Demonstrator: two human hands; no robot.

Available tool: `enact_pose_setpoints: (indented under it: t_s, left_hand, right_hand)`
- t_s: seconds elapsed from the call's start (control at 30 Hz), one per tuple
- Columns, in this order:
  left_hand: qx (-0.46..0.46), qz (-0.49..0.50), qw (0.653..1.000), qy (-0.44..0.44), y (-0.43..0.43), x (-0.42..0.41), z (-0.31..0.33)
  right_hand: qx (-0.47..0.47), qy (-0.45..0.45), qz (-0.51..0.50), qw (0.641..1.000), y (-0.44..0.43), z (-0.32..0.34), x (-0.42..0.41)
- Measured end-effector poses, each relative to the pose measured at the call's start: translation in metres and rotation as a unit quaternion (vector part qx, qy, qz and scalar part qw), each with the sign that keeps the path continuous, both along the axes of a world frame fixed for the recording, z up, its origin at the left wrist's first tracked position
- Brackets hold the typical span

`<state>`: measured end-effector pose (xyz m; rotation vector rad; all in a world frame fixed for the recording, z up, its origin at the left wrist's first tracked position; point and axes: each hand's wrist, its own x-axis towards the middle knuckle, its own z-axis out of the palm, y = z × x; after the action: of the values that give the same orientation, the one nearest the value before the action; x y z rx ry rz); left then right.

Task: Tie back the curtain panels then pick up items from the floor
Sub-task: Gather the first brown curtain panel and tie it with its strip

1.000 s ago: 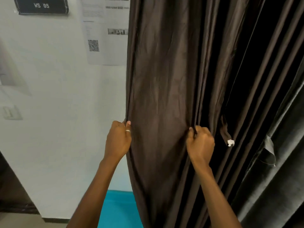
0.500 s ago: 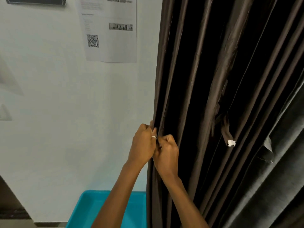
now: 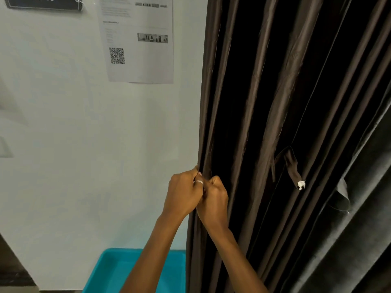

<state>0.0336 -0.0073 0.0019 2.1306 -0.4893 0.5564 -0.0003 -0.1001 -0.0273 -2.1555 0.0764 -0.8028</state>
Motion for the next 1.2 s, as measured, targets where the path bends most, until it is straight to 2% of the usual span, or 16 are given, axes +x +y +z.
enact_pose_setpoints:
  t_s: [0.03,0.13,0.27,0.33,0.37,0.47,0.53,0.63,0.73,0.93,1.07,1.2]
  left_hand:
    - [0.005,-0.005,1.0,0.006,-0.001,0.0,0.0]
    - [0.013,0.001,1.0,0.026,-0.007,-0.001,0.003]
    - [0.013,0.059,0.998,0.007,-0.015,0.002,0.007]
    - [0.01,0.068,0.998,-0.008,-0.015,0.002,0.007]
    - [0.014,0.067,0.998,-0.014,-0.013,0.001,0.006]
    - [0.019,0.066,0.997,-0.021,-0.009,0.002,0.004]
    - [0.013,0.062,0.998,-0.019,-0.008,0.003,0.004]
    - [0.009,0.06,0.998,-0.023,-0.006,0.004,0.003]
    - [0.005,0.071,0.997,-0.016,0.002,0.007,0.002]
    - [-0.004,0.125,0.992,-0.017,0.026,0.01,0.004]
    - [-0.009,0.116,0.993,-0.011,0.019,0.004,0.002]
    - [0.007,0.067,0.997,-0.029,-0.003,-0.01,0.003]
  right_hand:
    - [-0.037,-0.013,-0.012,0.999,-0.002,-0.002,0.001]
    - [-0.042,-0.057,0.003,0.997,-0.002,-0.001,-0.002]
    - [-0.107,-0.019,0.051,0.993,-0.013,0.003,-0.002]
    - [-0.105,-0.015,0.089,0.99,-0.026,0.006,-0.006]
    - [-0.079,-0.026,0.068,0.994,-0.031,0.008,-0.009]
    - [0.009,-0.1,-0.116,0.988,-0.048,0.018,-0.015]
    - [0.017,-0.087,-0.185,0.979,-0.056,0.03,-0.01]
    - [-0.02,-0.021,-0.193,0.981,-0.064,0.045,0.001]
    - [-0.082,-0.009,-0.186,0.979,-0.082,0.046,0.008]
    - [-0.023,-0.066,-0.287,0.955,-0.116,0.032,-0.02]
    - [-0.039,-0.114,-0.22,0.968,-0.079,0.018,-0.042]
    - [-0.04,-0.079,-0.135,0.987,-0.043,0.008,-0.039]
